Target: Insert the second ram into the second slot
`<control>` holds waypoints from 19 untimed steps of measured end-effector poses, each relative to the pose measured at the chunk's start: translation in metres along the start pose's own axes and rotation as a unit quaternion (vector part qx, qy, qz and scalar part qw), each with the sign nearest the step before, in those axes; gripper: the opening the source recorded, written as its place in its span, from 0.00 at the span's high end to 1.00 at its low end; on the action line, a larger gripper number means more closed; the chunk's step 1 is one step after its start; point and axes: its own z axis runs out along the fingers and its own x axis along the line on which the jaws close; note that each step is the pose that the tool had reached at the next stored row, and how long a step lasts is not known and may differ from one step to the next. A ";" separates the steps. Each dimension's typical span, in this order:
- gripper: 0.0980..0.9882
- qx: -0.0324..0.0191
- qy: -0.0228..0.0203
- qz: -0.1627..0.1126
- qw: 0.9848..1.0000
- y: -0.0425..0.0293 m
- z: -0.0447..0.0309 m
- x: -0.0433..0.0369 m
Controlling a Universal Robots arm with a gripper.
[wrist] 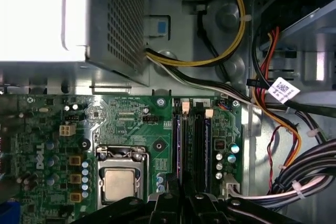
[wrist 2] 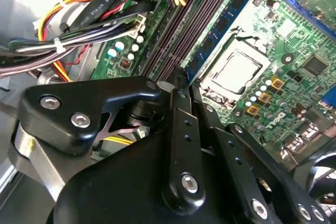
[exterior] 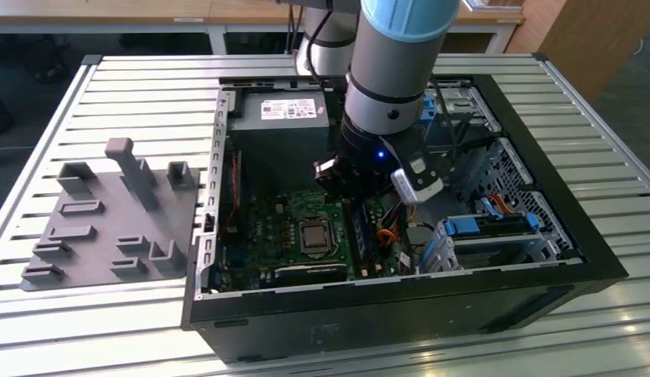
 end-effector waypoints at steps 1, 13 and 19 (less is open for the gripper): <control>0.95 0.000 0.000 0.000 1.000 0.0000 0.0018 -0.0001; 0.95 0.000 0.000 0.005 1.000 -0.0047 0.0064 -0.0003; 0.95 0.000 0.000 0.008 1.000 -0.0047 0.0095 -0.0020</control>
